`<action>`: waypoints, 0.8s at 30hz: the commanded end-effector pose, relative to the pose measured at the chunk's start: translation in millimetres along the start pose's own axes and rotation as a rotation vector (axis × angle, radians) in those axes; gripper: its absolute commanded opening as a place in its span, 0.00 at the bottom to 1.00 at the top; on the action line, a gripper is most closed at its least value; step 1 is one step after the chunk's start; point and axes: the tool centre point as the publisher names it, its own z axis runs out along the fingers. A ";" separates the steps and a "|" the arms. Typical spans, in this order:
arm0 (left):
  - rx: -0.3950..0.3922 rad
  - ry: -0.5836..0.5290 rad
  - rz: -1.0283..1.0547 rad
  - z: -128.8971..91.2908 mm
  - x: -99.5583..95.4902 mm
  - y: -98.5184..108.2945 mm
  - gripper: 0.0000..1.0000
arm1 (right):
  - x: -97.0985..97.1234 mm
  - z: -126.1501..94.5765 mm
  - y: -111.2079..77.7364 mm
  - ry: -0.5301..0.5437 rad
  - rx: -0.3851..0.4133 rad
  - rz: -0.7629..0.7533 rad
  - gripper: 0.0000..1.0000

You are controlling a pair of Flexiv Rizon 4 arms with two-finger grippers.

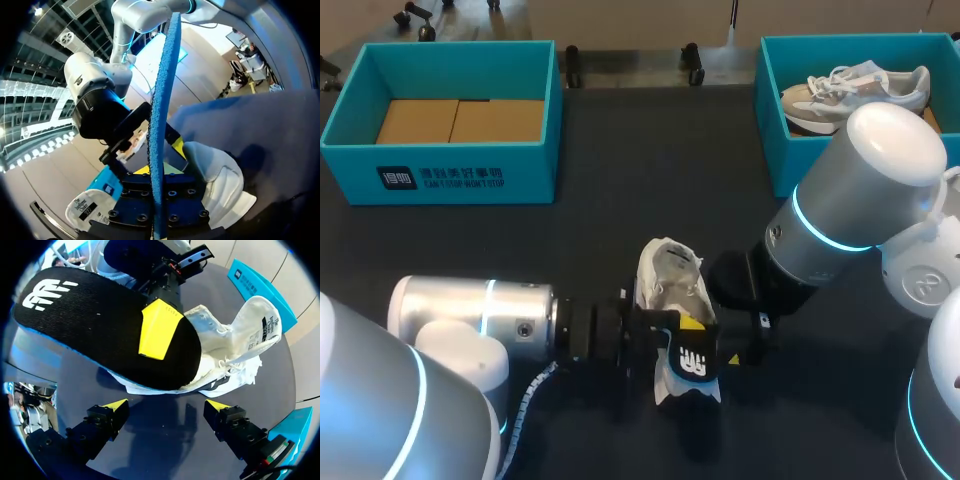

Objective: Take the shoe out of the shoebox, open the shoe tongue, remove and reinsert the insole, then place the shoe into the shoebox

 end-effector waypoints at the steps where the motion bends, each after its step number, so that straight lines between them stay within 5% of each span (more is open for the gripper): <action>1: -0.018 -0.005 0.014 3.3 0.4 7.7 0.00 | 1.3 1.3 0.2 -0.003 0.000 0.000 1.00; 21: -0.047 -0.025 -0.029 -2.4 -4.9 15.3 0.00 | 1.3 1.3 0.2 -0.003 0.000 0.000 1.00; 22: -0.044 -0.026 -0.033 -3.1 -5.2 14.2 0.14 | 1.3 1.3 0.2 -0.003 0.000 0.000 1.00; 24: -0.042 -0.026 -0.035 -3.6 -5.3 11.9 0.17 | 1.3 1.3 0.2 -0.003 0.000 0.000 1.00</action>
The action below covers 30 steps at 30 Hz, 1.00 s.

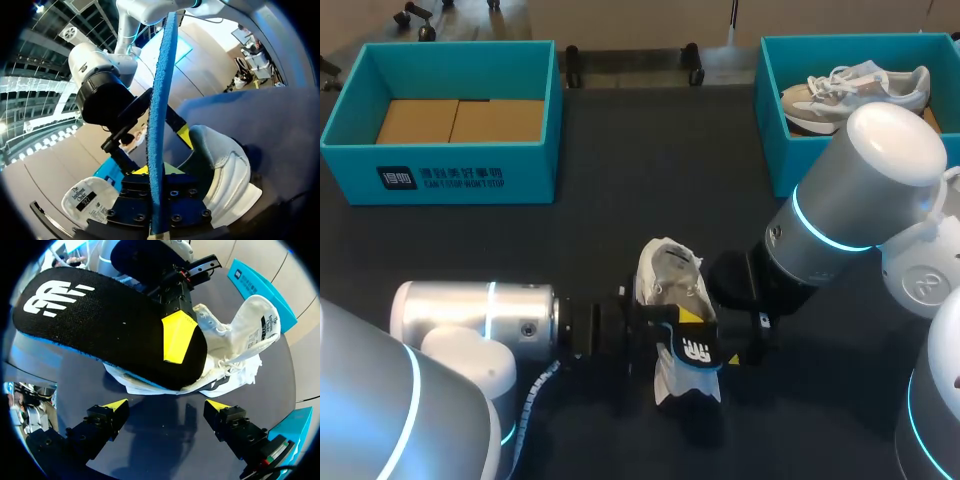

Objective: Take the shoe out of the shoebox, open the shoe tongue, remove and reinsert the insole, then place the shoe into the shoebox

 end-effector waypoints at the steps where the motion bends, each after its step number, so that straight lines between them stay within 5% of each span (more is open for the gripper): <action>1: 0.003 0.004 0.000 -4.7 -1.1 -4.4 0.20 | 1.3 1.2 0.2 -0.003 0.000 0.000 1.00; 14: 0.043 -0.006 0.008 -4.6 -2.0 -23.2 0.24 | 1.3 1.2 0.2 -0.003 0.000 0.000 1.00; 18: 0.053 -0.007 0.029 -4.2 -0.5 -28.3 0.20 | 1.3 1.2 0.2 -0.003 0.000 0.000 1.00; 22: 0.054 -0.012 0.045 -3.2 -0.1 -28.5 0.00 | 1.3 1.2 0.2 -0.003 0.000 0.000 1.00; 30: 0.050 -0.012 0.079 -3.5 1.3 -20.0 0.00 | 1.3 1.2 0.2 -0.003 0.000 0.000 1.00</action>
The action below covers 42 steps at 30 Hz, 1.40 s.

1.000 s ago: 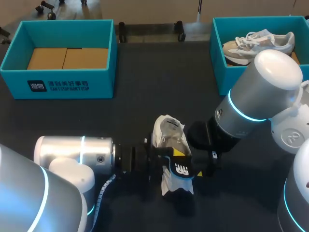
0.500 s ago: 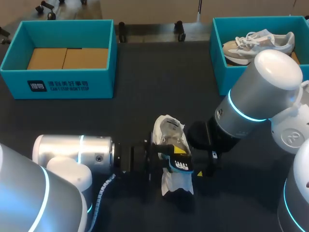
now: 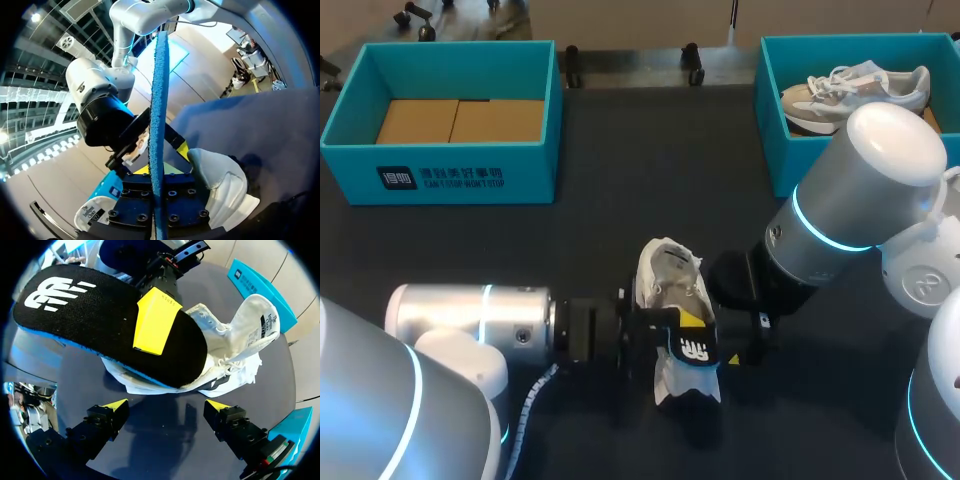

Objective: Take the shoe out of the shoebox, open the shoe tongue, remove and reinsert the insole, then place the shoe into the shoebox

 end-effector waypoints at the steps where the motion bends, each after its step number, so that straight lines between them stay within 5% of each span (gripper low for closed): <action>1: -0.005 0.001 0.016 -1.1 2.2 6.1 0.00 | 1.3 1.2 0.2 -0.003 0.000 0.000 1.00; 21: -0.073 0.000 0.062 -1.7 1.6 31.5 0.00 | 1.3 1.2 0.2 -0.003 0.000 0.000 1.00; 34: -0.064 -0.009 0.051 -7.7 -1.1 26.6 0.00 | 1.3 1.2 0.2 -0.003 0.000 0.000 1.00; 37: -0.056 -0.012 0.049 -9.3 -2.0 21.5 0.16 | 1.3 1.2 0.2 -0.003 0.000 0.000 1.00; 42: -0.042 -0.018 0.050 -10.6 -2.9 13.8 0.18 | 1.3 1.2 0.2 -0.003 0.000 0.000 1.00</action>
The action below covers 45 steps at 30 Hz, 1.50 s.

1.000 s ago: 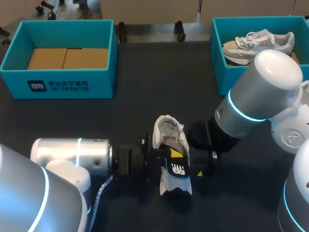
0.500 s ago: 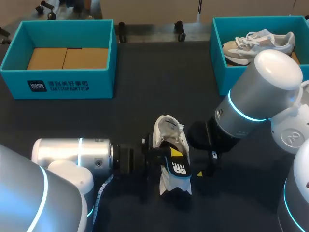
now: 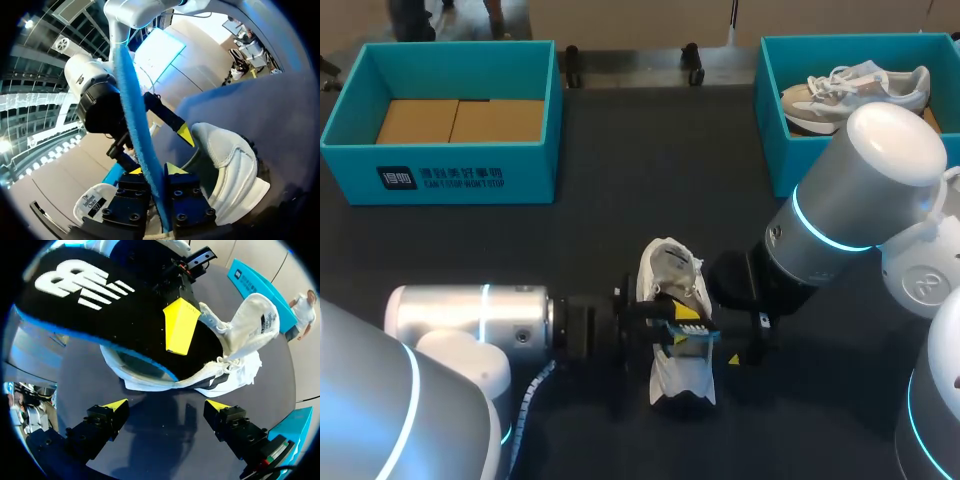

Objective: Take the shoe out of the shoebox, open the shoe tongue, remove and reinsert the insole, then place the shoe into the shoebox

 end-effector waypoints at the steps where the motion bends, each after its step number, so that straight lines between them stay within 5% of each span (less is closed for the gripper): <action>1: 0.005 -0.008 0.001 -7.2 0.0 -7.7 0.18 | 1.3 1.2 0.2 -0.003 0.000 0.000 1.00; 12: 0.024 -0.005 0.008 -6.8 2.1 -20.0 0.19 | 1.3 1.2 0.2 -0.003 0.000 0.000 1.00; 15: 0.028 -0.006 0.015 -6.4 2.6 -21.5 0.00 | 1.3 1.2 0.2 -0.003 0.000 0.000 1.00; 36: -0.072 -0.022 0.132 -1.7 8.0 12.3 0.00 | 1.3 1.2 0.2 -0.003 0.000 0.000 1.00; 45: -0.079 -0.031 0.118 -4.4 4.3 11.5 0.00 | 1.3 1.2 0.2 -0.003 0.000 0.000 1.00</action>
